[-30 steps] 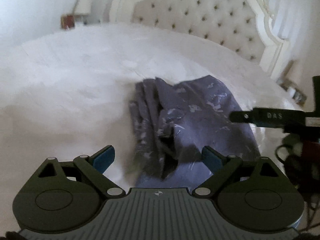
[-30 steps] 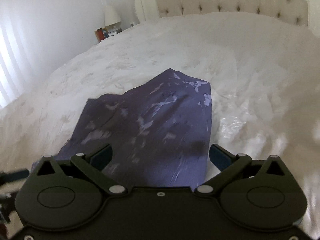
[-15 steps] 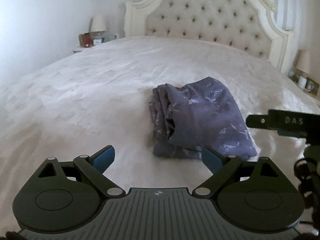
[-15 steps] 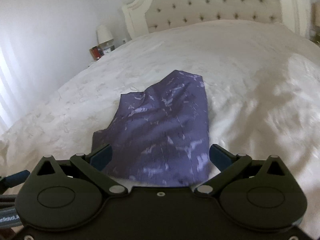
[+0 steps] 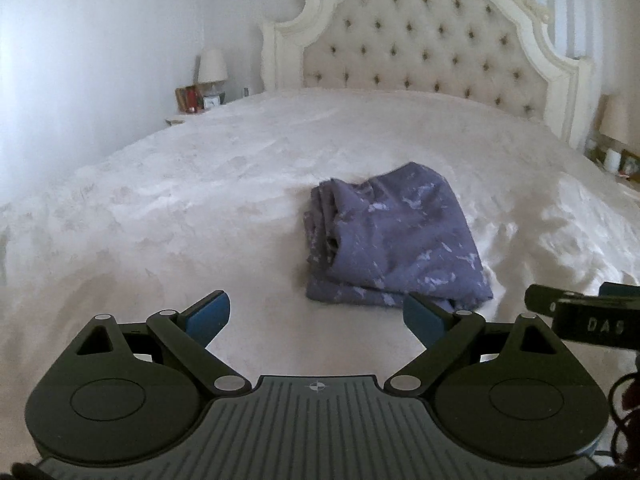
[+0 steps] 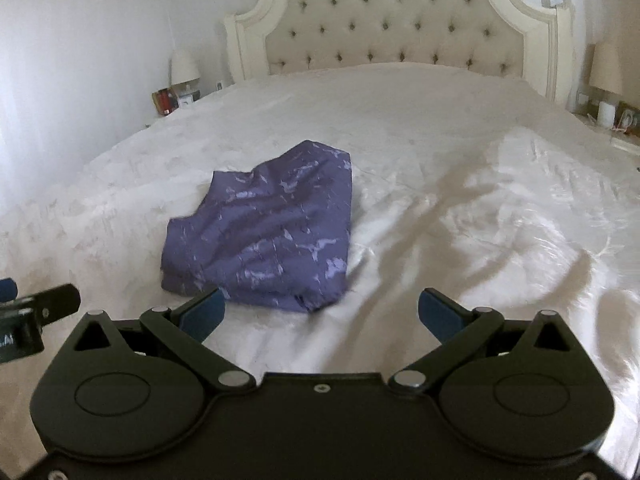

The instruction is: Fold large clothes

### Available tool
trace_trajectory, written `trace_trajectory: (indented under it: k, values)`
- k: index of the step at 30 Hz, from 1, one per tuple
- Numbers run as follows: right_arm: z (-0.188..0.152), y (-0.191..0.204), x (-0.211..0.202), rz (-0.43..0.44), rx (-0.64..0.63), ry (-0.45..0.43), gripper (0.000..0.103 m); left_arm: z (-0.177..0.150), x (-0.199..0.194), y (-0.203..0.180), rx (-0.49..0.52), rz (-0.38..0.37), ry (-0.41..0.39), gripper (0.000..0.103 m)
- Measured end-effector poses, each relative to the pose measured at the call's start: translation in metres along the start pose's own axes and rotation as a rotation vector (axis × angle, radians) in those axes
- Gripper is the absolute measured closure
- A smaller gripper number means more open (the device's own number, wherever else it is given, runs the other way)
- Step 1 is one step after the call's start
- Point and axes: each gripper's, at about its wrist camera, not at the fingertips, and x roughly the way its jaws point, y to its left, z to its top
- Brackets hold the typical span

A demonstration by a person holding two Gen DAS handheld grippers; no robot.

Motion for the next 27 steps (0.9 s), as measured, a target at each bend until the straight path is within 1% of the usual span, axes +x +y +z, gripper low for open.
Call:
trace_trajectory:
  k: [4, 7, 11, 15, 19, 27]
  values:
    - [-0.007, 0.0, -0.005, -0.026, -0.001, 0.006, 0.001, -0.005, 0.001, -0.007, 0.023, 0.003, 0.033, 0.008]
    - [-0.009, 0.001, -0.003, -0.028, -0.001, 0.03, 0.001, -0.008, 0.002, -0.011, 0.037, 0.013, 0.053, 0.008]
    - [-0.014, 0.002, -0.001, -0.003, -0.007, 0.06, 0.001, -0.011, 0.005, -0.008, 0.008, 0.01, 0.086, 0.008]
    - [-0.019, 0.005, 0.0, -0.003, -0.01, 0.074, 0.001, -0.014, 0.009, -0.002, -0.029, 0.02, 0.127, 0.008]
    - [-0.019, 0.004, 0.0, -0.002, -0.007, 0.073, 0.001, -0.017, 0.01, 0.003, -0.052, 0.02, 0.141, 0.008]
    - [-0.018, 0.005, 0.0, -0.001, 0.001, 0.074, 0.001, -0.018, 0.011, 0.003, -0.052, 0.022, 0.153, 0.008]
